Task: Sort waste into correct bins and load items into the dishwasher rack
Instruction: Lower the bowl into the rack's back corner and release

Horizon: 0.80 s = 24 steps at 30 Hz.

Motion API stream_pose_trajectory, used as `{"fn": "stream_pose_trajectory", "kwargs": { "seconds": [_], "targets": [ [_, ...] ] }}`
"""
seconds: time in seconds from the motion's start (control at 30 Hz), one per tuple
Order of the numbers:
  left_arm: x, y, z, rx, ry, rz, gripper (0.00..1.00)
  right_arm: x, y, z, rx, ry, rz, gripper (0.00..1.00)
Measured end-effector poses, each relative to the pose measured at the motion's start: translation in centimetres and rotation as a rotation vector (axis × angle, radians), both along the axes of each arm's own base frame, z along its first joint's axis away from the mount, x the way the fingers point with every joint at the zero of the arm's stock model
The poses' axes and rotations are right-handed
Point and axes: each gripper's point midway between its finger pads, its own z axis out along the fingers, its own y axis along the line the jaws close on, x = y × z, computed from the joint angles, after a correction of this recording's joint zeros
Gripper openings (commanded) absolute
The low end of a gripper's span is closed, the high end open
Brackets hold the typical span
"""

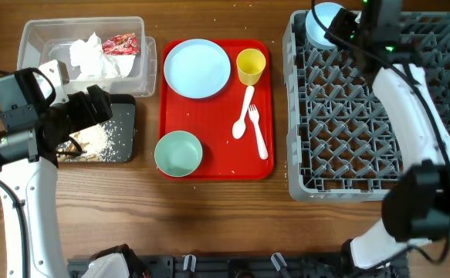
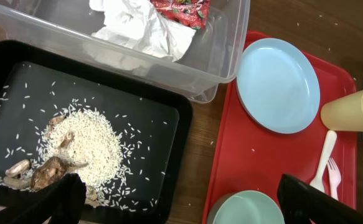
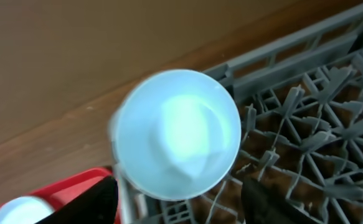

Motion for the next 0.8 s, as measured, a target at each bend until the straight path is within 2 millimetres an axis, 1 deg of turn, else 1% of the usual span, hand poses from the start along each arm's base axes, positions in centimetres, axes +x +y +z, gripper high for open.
{"fn": "stream_pose_trajectory", "kwargs": {
  "seconds": [0.1,0.2,0.27,0.3,0.43,0.47,0.53,0.57,0.6,0.8],
  "targets": [
    [0.0,0.0,0.0,0.0,0.0,0.0,1.0,0.7,-1.5,-2.6,-0.023,0.04,-0.043,0.61],
    [0.0,0.0,0.0,0.0,0.0,0.0,1.0,0.7,-3.5,-3.8,-0.034,0.065,-0.09,0.58],
    [0.0,0.0,0.0,0.0,0.0,0.0,1.0,0.6,-4.6,-4.4,-0.038,0.078,-0.113,0.56],
    [0.0,0.0,0.0,0.0,0.0,0.0,1.0,0.6,-4.7,-4.7,-0.038,0.088,-0.118,0.54],
    [0.0,0.0,0.0,0.0,0.0,0.0,1.0,0.8,-4.7,-7.0,-0.031,0.128,-0.116,0.47],
    [0.0,0.0,0.0,0.0,0.0,0.0,1.0,1.1,-4.7,-7.5,-0.03,0.128,-0.114,0.44],
    [0.0,0.0,0.0,0.0,0.0,0.0,1.0,1.6,-4.4,-8.0,-0.025,0.122,-0.098,0.35],
    [0.0,0.0,0.0,0.0,0.0,0.0,1.0,1.7,-4.3,-8.2,-0.02,0.121,-0.088,0.25],
    [0.0,0.0,0.0,0.0,0.0,0.0,1.0,2.0,-4.0,-8.0,-0.017,0.11,-0.073,0.04],
    [0.0,0.0,0.0,0.0,0.0,0.0,1.0,2.9,-3.4,-7.3,0.01,0.062,-0.045,0.04]
  ]
}}
